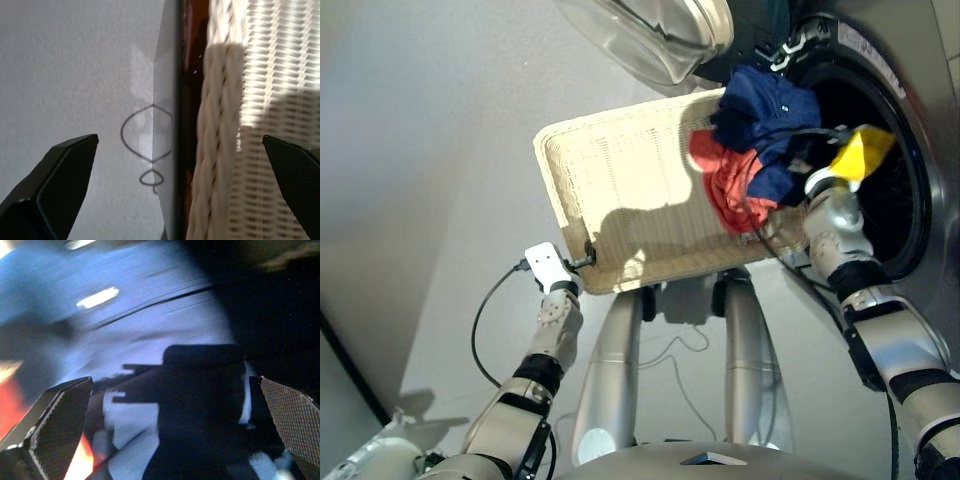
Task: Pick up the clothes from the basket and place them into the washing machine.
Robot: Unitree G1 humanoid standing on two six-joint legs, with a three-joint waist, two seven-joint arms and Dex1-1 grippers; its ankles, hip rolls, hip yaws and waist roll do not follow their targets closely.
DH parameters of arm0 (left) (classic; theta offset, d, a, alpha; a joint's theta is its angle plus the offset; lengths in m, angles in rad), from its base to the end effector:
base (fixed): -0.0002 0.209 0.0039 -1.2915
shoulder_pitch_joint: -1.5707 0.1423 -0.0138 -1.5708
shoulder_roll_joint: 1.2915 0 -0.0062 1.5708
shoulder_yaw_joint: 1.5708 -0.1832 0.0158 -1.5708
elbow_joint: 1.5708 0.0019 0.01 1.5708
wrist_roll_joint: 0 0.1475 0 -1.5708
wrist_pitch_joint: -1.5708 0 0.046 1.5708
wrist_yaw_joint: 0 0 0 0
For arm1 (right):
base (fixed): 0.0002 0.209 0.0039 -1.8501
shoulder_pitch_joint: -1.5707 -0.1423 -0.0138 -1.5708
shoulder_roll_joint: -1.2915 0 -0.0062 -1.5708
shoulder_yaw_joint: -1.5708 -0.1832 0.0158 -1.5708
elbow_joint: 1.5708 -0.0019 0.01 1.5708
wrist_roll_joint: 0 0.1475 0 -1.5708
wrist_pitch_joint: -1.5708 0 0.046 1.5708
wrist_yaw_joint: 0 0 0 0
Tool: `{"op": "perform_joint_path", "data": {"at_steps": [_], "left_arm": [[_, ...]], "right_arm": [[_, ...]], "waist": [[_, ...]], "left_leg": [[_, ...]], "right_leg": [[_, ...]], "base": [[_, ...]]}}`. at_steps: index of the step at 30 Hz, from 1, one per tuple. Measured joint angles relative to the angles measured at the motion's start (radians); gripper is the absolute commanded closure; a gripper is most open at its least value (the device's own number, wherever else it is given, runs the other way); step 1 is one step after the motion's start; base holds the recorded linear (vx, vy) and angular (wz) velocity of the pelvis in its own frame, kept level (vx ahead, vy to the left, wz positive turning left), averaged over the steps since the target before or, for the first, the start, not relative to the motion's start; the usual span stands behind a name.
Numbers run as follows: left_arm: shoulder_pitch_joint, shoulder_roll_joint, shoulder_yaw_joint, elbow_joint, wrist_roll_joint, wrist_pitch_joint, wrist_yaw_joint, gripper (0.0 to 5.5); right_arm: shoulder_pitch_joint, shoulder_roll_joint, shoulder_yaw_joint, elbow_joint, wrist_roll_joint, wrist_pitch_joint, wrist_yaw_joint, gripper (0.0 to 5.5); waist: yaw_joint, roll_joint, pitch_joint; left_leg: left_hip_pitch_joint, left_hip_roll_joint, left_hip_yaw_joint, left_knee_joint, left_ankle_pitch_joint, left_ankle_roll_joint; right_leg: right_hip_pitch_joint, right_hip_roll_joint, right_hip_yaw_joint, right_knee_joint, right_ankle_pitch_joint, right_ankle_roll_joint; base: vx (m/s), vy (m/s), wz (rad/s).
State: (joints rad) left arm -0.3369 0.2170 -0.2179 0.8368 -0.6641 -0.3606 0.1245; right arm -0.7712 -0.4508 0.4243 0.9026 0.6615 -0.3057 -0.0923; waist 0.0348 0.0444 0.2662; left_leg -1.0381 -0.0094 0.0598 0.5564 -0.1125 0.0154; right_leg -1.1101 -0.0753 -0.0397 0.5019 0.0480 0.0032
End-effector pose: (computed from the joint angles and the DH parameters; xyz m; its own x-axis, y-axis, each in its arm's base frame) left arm 0.2512 0.1784 -0.0192 0.9596 0.1726 -0.2221 -0.2278 0.9402 -0.2534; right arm 0.3382 -0.1979 0.0981 0.9958 -0.0187 0.0896 0.0216 0.9993 -0.0317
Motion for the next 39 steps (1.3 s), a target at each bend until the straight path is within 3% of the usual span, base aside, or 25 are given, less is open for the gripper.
{"op": "perform_joint_path", "data": {"at_steps": [7, 12, 18, 23, 24, 26, 34, 39], "left_arm": [[-0.005, 0.002, 0.007, 0.027, 0.001, 0.001, 0.001, 0.0], [-0.03, 0.002, 0.0, 0.038, 0.004, 0.001, 0.001, 0.0], [-0.073, -0.002, -0.019, 0.033, 0.005, 0.0, 0.002, 0.0], [-0.085, 0.0, -0.023, 0.034, 0.003, 0.018, 0.006, 0.0], [-0.085, 0.0, -0.023, 0.033, 0.002, 0.021, 0.006, 0.0], [-0.085, 0.0, -0.023, 0.032, 0.002, 0.03, 0.004, 0.0], [-0.082, -0.002, -0.024, 0.033, 0.001, 0.062, 0.0, 0.0], [-0.079, -0.002, -0.023, 0.039, 0.0, 0.061, 0.0, 0.0]], "right_arm": [[-0.015, 0.053, 0.05, 0.096, -0.136, 0.04, 0.029, 0.0], [-0.059, 0.096, 0.033, 0.254, -0.183, 0.061, -0.002, 0.0], [-0.139, 0.116, -0.047, 0.399, -0.187, 0.075, -0.04, 0.0], [-0.167, 0.123, -0.07, 0.438, -0.195, 0.083, -0.032, 0.0], [-0.171, 0.126, -0.077, 0.443, -0.201, 0.088, -0.031, 1.21], [-0.172, 0.128, -0.081, 0.448, -0.211, 0.099, -0.028, 5.5], [-0.166, 0.124, -0.125, 0.444, -0.191, 0.125, -0.025, 5.5], [-0.129, 0.127, -0.194, 0.375, -0.009, 0.122, -0.004, 5.5]], "waist": [[0.026, -0.003, -0.002], [0.039, -0.002, -0.001], [0.073, 0.001, 0.001], [0.08, 0.002, 0.001], [0.08, 0.002, 0.001], [0.082, 0.002, 0.001], [0.087, 0.015, -0.007], [0.094, 0.025, -0.011]], "left_leg": [[0.005, -0.009, -0.027, -0.03, 0.018, -0.011], [-0.013, -0.011, -0.051, -0.026, 0.023, -0.018], [-0.095, -0.012, -0.06, 0.024, 0.019, -0.032], [-0.122, -0.014, -0.08, 0.058, 0.008, -0.037], [-0.123, -0.013, -0.081, 0.059, 0.007, -0.038], [-0.122, -0.013, -0.08, 0.06, 0.008, -0.04], [-0.102, -0.011, -0.057, 0.054, 0.011, -0.038], [-0.061, -0.007, -0.038, 0.038, 0.011, -0.036]], "right_leg": [[0.003, -0.009, -0.023, -0.001, -0.007, -0.009], [-0.006, -0.013, -0.047, 0.006, -0.014, -0.016], [-0.09, -0.017, -0.058, 0.071, -0.036, -0.03], [-0.118, -0.02, -0.066, 0.12, -0.056, -0.04], [-0.119, -0.02, -0.066, 0.123, -0.057, -0.04], [-0.121, -0.019, -0.065, 0.122, -0.057, -0.041], [-0.115, -0.016, -0.044, 0.123, -0.054, -0.043], [-0.082, -0.01, -0.031, 0.105, -0.049, -0.042]], "base": [[0.0, 0.0, 0.0], [0.0, 0.0, 0.0], [0.0, 0.0, 0.0], [0.0, 0.0, 0.0], [0.0, 0.0, 0.0], [0.0, 0.0, 0.0], [0.0, 0.0, 0.0], [0.0, 0.0, 0.0]]}}
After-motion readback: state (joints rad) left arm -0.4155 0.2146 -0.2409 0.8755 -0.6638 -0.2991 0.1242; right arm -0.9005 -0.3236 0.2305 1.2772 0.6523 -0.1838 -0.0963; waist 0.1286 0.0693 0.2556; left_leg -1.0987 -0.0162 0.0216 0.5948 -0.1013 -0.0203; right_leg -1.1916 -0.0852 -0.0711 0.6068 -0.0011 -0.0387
